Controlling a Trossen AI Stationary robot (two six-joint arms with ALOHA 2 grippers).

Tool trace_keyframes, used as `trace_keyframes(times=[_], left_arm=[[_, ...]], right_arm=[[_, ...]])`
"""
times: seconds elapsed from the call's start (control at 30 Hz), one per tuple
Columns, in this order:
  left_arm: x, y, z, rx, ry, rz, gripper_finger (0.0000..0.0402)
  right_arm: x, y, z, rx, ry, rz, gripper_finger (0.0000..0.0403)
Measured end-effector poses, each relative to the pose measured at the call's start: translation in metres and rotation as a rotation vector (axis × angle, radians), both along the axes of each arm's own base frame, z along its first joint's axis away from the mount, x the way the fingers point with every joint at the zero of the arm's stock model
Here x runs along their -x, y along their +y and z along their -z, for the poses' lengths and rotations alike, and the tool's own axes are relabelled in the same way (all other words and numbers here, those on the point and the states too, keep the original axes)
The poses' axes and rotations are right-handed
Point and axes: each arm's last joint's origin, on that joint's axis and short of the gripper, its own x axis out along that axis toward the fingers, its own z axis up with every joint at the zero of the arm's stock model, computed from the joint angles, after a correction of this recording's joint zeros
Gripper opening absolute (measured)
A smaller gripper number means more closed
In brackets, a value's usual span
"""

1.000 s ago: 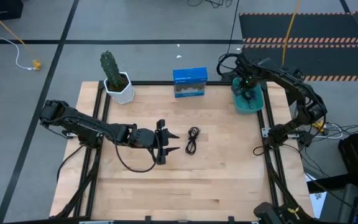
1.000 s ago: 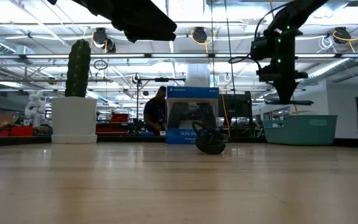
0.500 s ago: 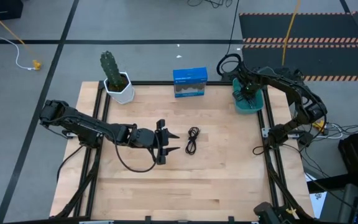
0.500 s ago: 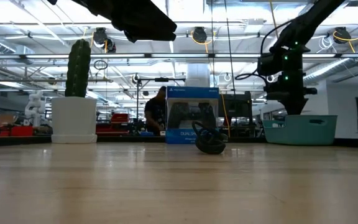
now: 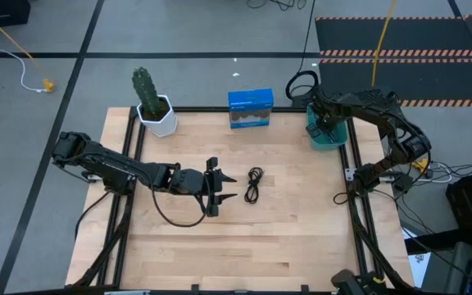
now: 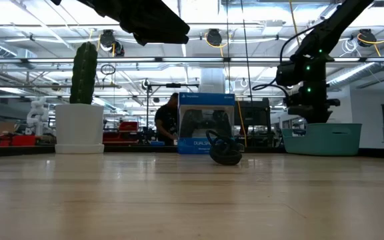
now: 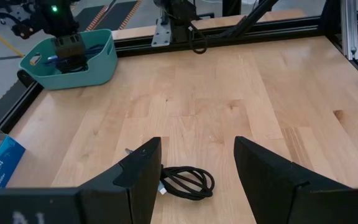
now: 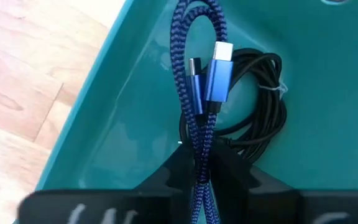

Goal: Pick and place USB-C Cables
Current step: Put the black blue USB cable into the blue bin, then put the black USB cable into the blue bin

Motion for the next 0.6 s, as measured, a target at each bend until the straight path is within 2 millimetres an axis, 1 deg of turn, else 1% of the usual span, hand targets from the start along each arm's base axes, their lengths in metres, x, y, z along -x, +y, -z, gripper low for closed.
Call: trace_keyframes(times=[0.17, 0.33, 0.47, 0.6], left_arm=[[0.000, 0.000, 0.000, 0.001, 0.000, 0.000, 0.0205], [0.000, 0.000, 0.000, 0.022, -0.001, -0.010, 0.0205], [0.000, 0.000, 0.000, 0.062, -0.004, -0.027, 0.0205], [0.000, -0.001, 0.001, 0.130, -0.003, -0.055, 0.0204]], right_arm=[[-0.004, 0.005, -0.001, 0.022, 0.055, 0.019, 0.0120], [-0.009, 0.010, -0.013, 0.089, 0.058, 0.012, 0.0185], [-0.010, 0.020, -0.027, 0.135, 0.022, -0.011, 0.0213], [-0.005, 0.040, -0.047, 0.137, -0.039, -0.047, 0.0227]])
